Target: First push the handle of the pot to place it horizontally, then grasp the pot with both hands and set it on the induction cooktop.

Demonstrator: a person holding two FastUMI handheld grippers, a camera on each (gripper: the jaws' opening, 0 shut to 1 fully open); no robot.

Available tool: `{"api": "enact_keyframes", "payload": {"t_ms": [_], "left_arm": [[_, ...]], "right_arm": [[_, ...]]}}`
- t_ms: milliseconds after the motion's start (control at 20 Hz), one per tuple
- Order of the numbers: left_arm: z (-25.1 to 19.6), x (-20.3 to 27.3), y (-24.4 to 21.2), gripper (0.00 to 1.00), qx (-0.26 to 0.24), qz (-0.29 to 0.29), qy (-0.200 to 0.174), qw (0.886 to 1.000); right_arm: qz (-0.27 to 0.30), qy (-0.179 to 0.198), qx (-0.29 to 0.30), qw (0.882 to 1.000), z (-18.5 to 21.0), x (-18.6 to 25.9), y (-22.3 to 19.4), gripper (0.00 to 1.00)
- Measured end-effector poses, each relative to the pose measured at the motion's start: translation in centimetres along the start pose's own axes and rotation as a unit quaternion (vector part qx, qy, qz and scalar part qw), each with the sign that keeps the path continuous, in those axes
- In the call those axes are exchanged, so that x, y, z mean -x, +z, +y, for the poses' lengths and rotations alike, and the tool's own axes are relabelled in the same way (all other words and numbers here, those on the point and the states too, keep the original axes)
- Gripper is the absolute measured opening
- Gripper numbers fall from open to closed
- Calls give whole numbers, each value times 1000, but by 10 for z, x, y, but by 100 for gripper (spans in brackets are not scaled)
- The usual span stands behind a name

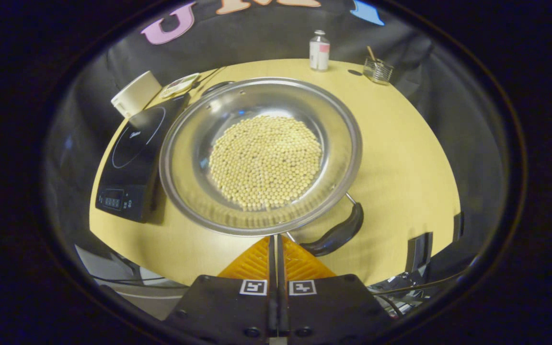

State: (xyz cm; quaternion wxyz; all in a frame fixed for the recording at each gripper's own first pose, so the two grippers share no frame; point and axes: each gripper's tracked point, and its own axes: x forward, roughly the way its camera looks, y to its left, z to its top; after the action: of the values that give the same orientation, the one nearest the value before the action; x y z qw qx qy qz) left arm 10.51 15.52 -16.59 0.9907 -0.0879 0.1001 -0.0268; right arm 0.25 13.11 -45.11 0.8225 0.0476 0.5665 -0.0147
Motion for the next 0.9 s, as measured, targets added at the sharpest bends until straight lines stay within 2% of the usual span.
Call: {"api": "enact_keyframes", "payload": {"t_ms": [150, 200, 500, 550, 600, 750, 900], "left_arm": [[-5, 6, 2, 96, 2, -2, 10, 1000], [-8, 8, 2, 96, 3, -1, 15, 1000], [-36, 20, 1, 96, 0, 5, 48, 999], [-41, 23, 2, 96, -3, 5, 55, 998], [-47, 26, 2, 96, -3, 6, 61, 998], [-65, 37, 0, 96, -5, 12, 81, 997], [-77, 50, 1, 96, -11, 13, 106, 994]], "right_arm": [[1, -2, -7, 1000, -17, -3, 6, 3], [1, -2, -7, 1000, -25, -5, 9, 0], [7, 11, 0, 1000, -60, -13, 28, 3], [8, 19, -1, 1000, -63, -14, 32, 0], [9, 26, 1, 1000, -66, -15, 34, 3], [8, 41, 21, 999, -76, -22, 48, 0], [4, 46, 47, 998, -86, -31, 62, 3]]}}
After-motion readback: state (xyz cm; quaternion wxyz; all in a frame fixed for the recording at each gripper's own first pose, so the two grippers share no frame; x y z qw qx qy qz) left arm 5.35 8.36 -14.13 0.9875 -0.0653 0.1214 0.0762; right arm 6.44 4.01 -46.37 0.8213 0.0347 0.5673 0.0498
